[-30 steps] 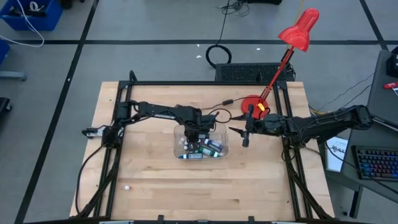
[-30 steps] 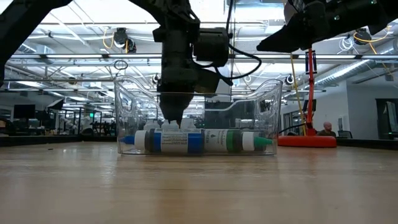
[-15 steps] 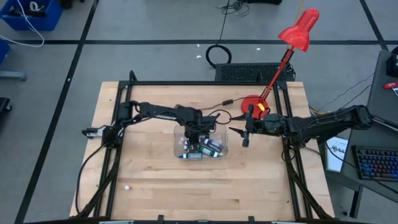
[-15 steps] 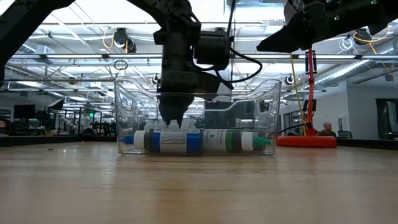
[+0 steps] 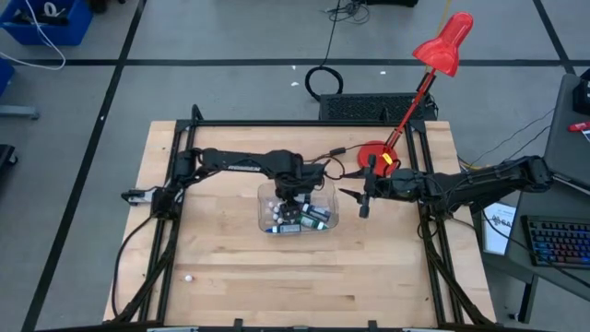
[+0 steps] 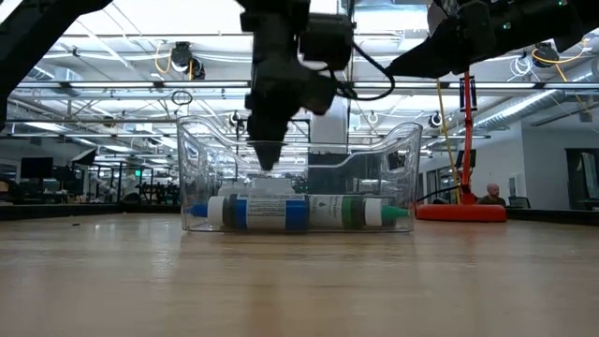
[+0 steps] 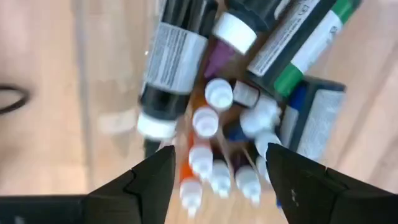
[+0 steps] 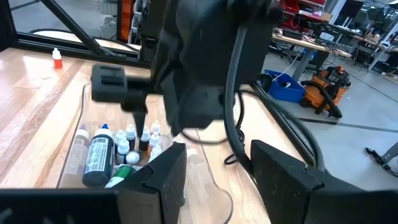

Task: Pick & Place food coloring
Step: Put the small orange food coloring bottle into the transparent bin

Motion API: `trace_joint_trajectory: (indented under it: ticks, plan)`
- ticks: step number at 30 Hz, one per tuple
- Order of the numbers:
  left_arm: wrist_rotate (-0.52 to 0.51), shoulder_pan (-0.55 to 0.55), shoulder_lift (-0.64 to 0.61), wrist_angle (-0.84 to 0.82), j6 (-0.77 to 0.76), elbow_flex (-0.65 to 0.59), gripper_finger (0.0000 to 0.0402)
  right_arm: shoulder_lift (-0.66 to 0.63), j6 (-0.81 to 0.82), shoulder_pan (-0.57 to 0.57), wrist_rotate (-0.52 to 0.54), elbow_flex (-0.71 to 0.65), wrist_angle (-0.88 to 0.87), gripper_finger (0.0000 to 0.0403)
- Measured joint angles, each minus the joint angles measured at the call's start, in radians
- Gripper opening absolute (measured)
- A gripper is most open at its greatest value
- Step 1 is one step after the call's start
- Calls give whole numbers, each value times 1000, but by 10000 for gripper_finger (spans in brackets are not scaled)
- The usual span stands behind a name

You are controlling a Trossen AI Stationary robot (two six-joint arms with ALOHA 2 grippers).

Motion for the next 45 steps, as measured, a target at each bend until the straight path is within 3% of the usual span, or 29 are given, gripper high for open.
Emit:
trace_joint_trajectory:
  ticks: [7, 11, 15, 20, 25, 28, 31, 37, 45]
  plan:
    - [-192, -45, -15, -287, -122, 103, 252, 0, 0, 0, 0, 1, -8, 171]
    - [-256, -131, -79, -360, -267, 22, 252, 0, 0, 0, 0, 0, -16, 171]
    - [-188, -266, -193, -365, -442, -128, 253, 0, -1, 0, -2, 0, -16, 171]
    - [-109, -490, -331, -354, -894, -281, 253, 0, -4, 0, -2, 0, -7, 171]
    - [-118, -704, -414, -263, -1395, -395, 253, 0, -4, 0, -3, 0, 6, 171]
    - [-47, -796, -422, -252, -1594, -456, 253, 0, 2, 0, -3, 0, 7, 171]
    - [-41, -858, -426, -258, -1760, -504, 253, 0, 14, 0, -3, 0, 7, 171]
    - [102, -874, -448, -213, -1832, -605, 253, 0, 19, 0, -3, 0, 7, 171]
    - [150, -862, -575, 34, -1789, -807, 253, 0, 2, 0, -3, 0, 6, 171]
